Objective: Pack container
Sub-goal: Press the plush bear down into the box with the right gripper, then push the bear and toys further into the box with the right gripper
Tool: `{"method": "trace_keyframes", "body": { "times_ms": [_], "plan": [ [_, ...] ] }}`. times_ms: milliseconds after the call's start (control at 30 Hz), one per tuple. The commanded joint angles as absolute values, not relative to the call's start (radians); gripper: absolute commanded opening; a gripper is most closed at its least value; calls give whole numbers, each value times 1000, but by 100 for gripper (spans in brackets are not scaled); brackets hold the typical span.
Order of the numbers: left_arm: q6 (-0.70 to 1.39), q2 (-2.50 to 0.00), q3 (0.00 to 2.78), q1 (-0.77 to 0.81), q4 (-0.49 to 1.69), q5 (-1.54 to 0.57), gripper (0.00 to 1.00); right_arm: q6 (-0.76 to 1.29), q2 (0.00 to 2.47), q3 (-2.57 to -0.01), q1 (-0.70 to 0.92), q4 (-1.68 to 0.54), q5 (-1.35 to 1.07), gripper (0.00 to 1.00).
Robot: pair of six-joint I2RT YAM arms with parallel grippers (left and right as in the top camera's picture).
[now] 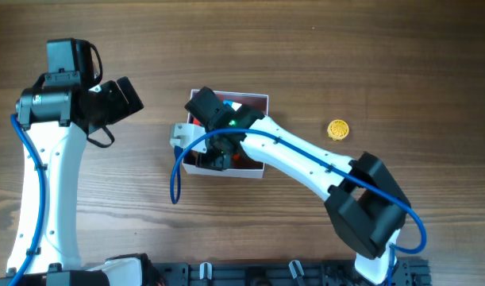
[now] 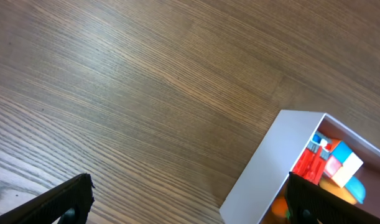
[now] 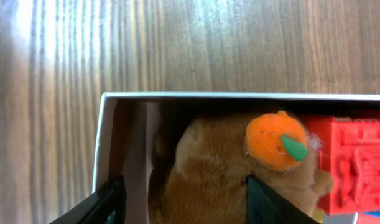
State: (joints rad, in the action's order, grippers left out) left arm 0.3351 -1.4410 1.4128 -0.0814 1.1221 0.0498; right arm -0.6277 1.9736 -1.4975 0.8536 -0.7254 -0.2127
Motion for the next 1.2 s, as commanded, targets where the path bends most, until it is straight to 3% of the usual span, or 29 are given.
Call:
{"method": "trace_keyframes", "body": {
  "times_ms": [0, 533, 867, 1167],
  "plan": [
    [322, -1448, 1406, -87, 1122, 34, 100, -628, 1932, -1474, 870, -760, -222, 61],
    [322, -1448, 1406, -87, 1122, 34, 100, -597, 1822, -1474, 865, -810, -86, 66],
    [322, -1448, 1406, -87, 1122, 34, 100, -495, 1827, -1458, 743, -896, -96, 66],
    [322, -1448, 1406, -87, 1115, 34, 100, -522, 1854, -1335, 725, -810, -194, 69]
  ]
}}
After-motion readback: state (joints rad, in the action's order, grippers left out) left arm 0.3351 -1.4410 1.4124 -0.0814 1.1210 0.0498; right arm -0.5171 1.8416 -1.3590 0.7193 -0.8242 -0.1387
